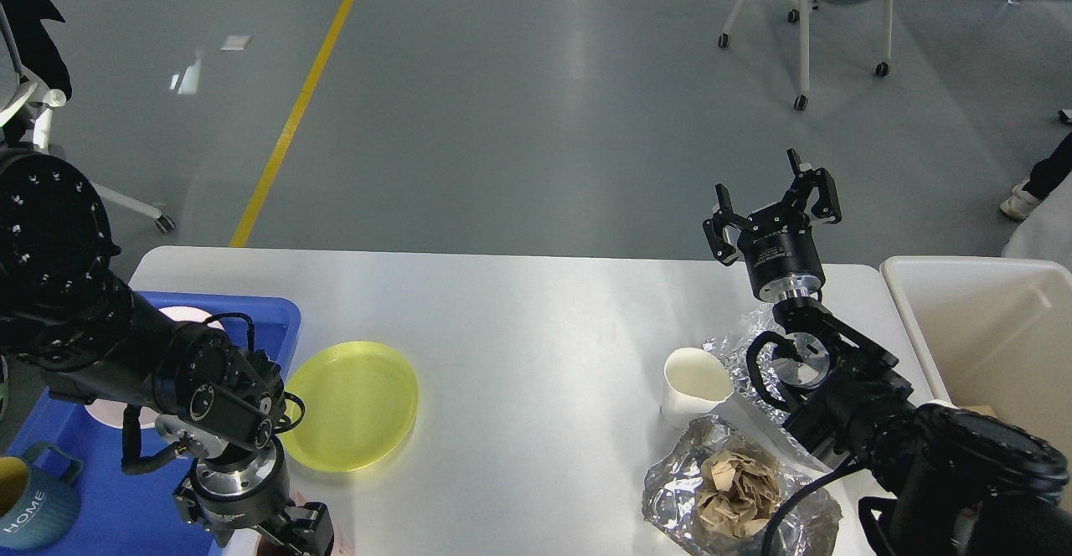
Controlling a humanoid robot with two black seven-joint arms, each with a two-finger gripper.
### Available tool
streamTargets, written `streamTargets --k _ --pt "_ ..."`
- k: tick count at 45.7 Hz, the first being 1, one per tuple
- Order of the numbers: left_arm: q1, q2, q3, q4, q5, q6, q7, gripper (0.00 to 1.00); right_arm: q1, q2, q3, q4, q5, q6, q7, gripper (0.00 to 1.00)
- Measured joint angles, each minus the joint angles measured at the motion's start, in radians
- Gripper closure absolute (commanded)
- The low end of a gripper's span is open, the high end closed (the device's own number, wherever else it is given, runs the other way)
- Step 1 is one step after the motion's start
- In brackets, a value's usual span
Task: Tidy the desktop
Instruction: 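Lower the left gripper onto the pink cup and grasp it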
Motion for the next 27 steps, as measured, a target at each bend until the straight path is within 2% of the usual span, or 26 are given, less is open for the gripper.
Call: streamTargets --k 19,27 --pt "0.036 -0.009 0.0 0.001 0.029 0.064 0.016 0.14 0.0 0.0 0.0 0.0 0.0 0.0 0.0 0.0" --pt "0.04 -0.013 -0.001 0.002 0.031 0.066 0.019 0.2 -0.001 0.0 0.0 0.0 0.0 0.0 0.0 0.0"
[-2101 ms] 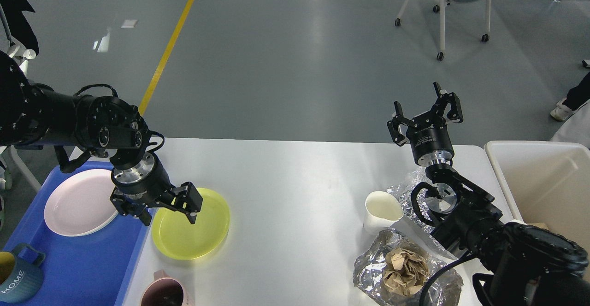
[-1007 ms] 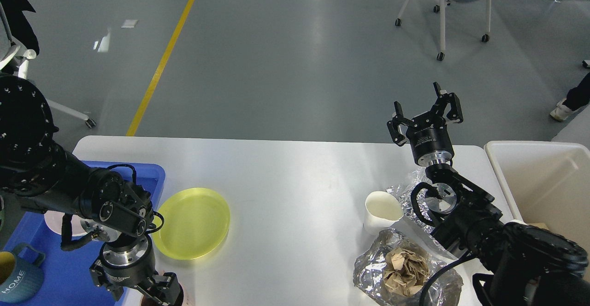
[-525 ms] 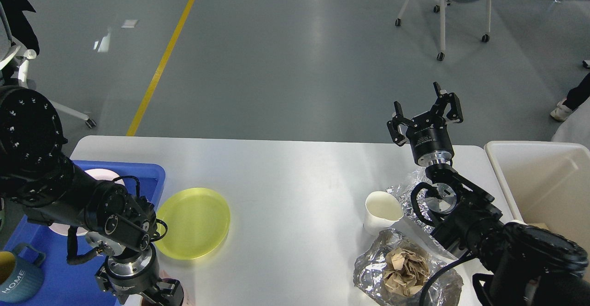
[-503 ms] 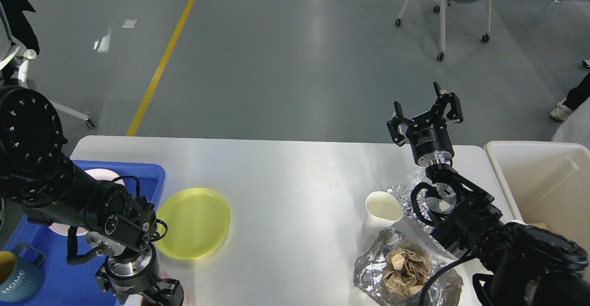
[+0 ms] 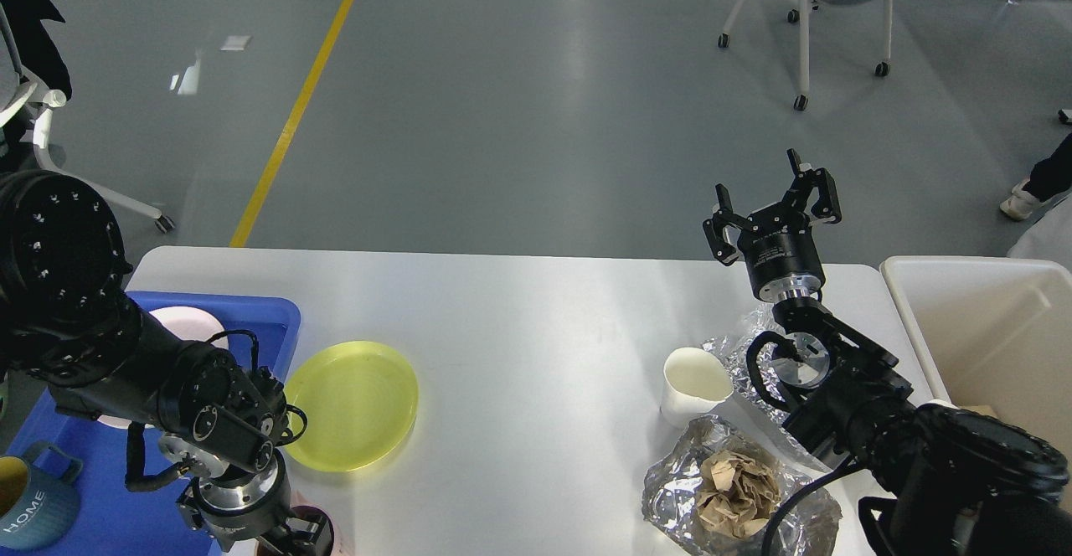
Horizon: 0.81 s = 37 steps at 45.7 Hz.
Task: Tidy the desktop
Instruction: 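Lower the left gripper onto the pink cup and grasp it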
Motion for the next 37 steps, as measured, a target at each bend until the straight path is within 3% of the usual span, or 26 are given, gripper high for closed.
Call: streamTargets --k 5,22,37 --pt "0.002 0.0 0.0 0.0 0.0 0.0 0.0 0.24 0.0 0.0 0.0 0.0 0.0 0.0 0.0 0.0" --pt "0.002 0.0 0.0 0.0 0.01 -0.002 -0.002 0.56 0.0 0.0 0.0 0.0 0.0 -0.001 0.0 0.0" --pt "0.002 0.001 0.001 0.006 0.012 -0.001 -0.001 0.68 0.0 0.0 0.0 0.0 0.0 0.0 0.0 0.0"
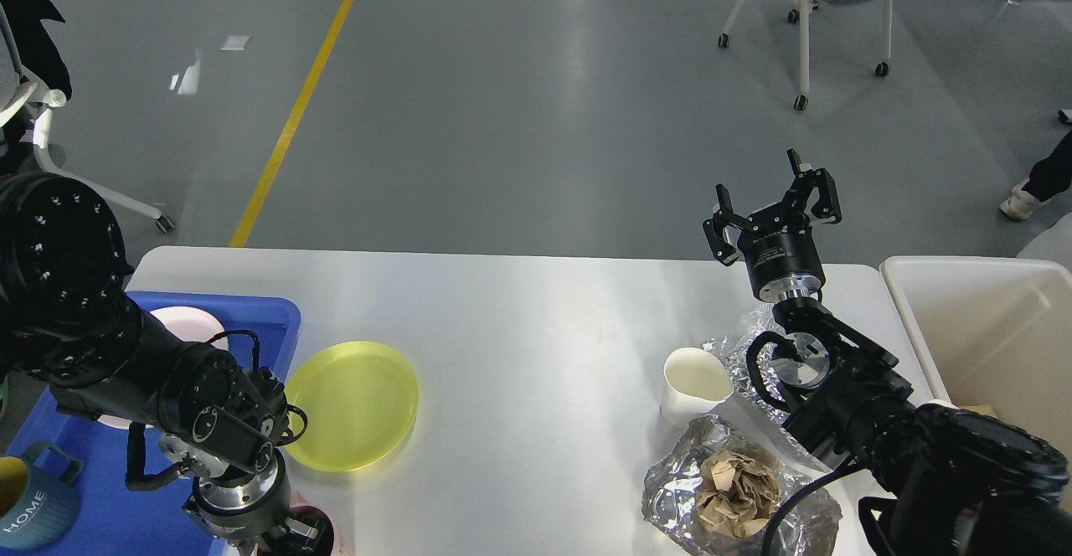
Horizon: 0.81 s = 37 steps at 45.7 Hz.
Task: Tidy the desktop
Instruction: 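Lower the left gripper onto the pink cup and grasp it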
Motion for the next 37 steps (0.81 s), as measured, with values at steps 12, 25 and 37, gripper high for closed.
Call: streamTargets --k 12,25,37 --pt "0.001 -0.001 -0.001 0.0 0.0 -0.001 0.0 0.85 0.0 0.0 0.0 0.0 0.0 0.0 0.0 0.0" --pt "0.0 -0.001 -0.002 0.0 0.0 -0.014 0.002 1.0 0.0 0.0 -0.001 0.0 0.0 0.0 0.0 0.0" --pt "-0.015 0.005 -0.008 0.0 0.005 -0.034 0.004 1.0 0.0 0.0 0.0 0.0 0.0 0.0 0.0 0.0"
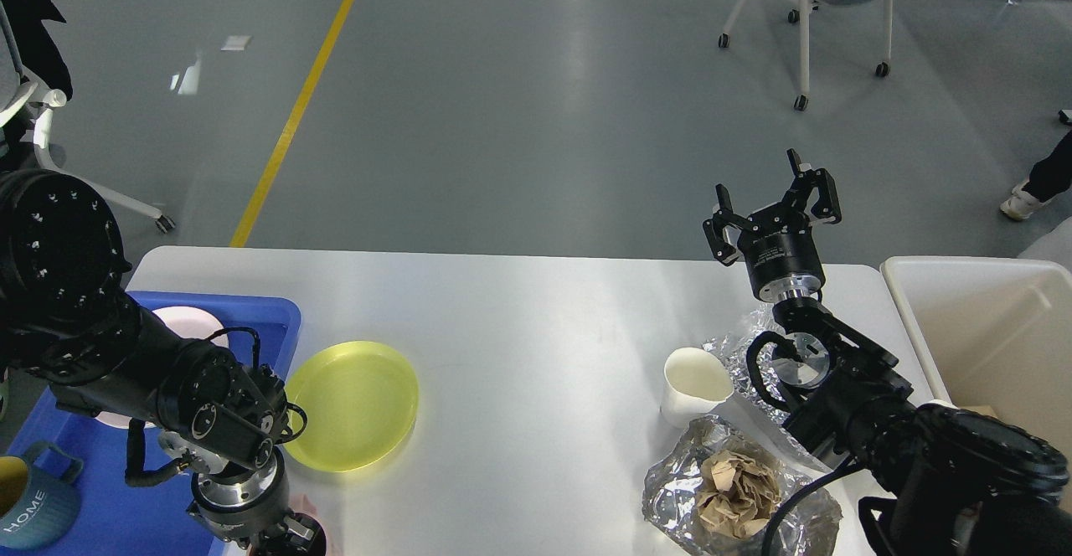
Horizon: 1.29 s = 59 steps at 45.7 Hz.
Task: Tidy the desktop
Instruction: 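Lower the left gripper onto the pink cup and grasp it, then move the pink cup to the tray corner nearest the robot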
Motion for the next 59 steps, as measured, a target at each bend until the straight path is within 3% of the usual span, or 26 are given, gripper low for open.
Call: streamTargets --k 16,23,37,43,50,59 --pt "-0.148 0.095 -0.043 0.007 0.003 -0.192 -0.012 1.0 0.0 0.0 0.0 0.0 0.0 0.0 0.0 0.0" --pt "-0.237 0.16 -0.049 0.007 0.0 -0.231 -0.02 1.0 0.0 0.0 0.0 0.0 0.0 0.001 0.0 0.0" --pt "-0.445 0.445 -0.114 0.006 0.007 -0.455 -0.006 1.0 0.0 0.0 0.0 0.0 0.0 0.001 0.0 0.0" --pt "-0.502 0.512 -0.11 0.008 0.015 -0.49 -0.001 1.0 0.0 0.0 -0.001 0.0 0.0 0.001 0.0 0.0" --pt "-0.495 0.56 -0.098 0.011 0.063 -0.505 -0.001 1.0 -0.001 0.0 -0.001 0.0 0.0 0.0 0.0 0.0" --pt "-0.331 0.581 -0.106 0.067 0.149 -0.444 -0.006 1.0 -0.001 0.0 -0.002 0.0 0.0 -0.001 0.0 0.0"
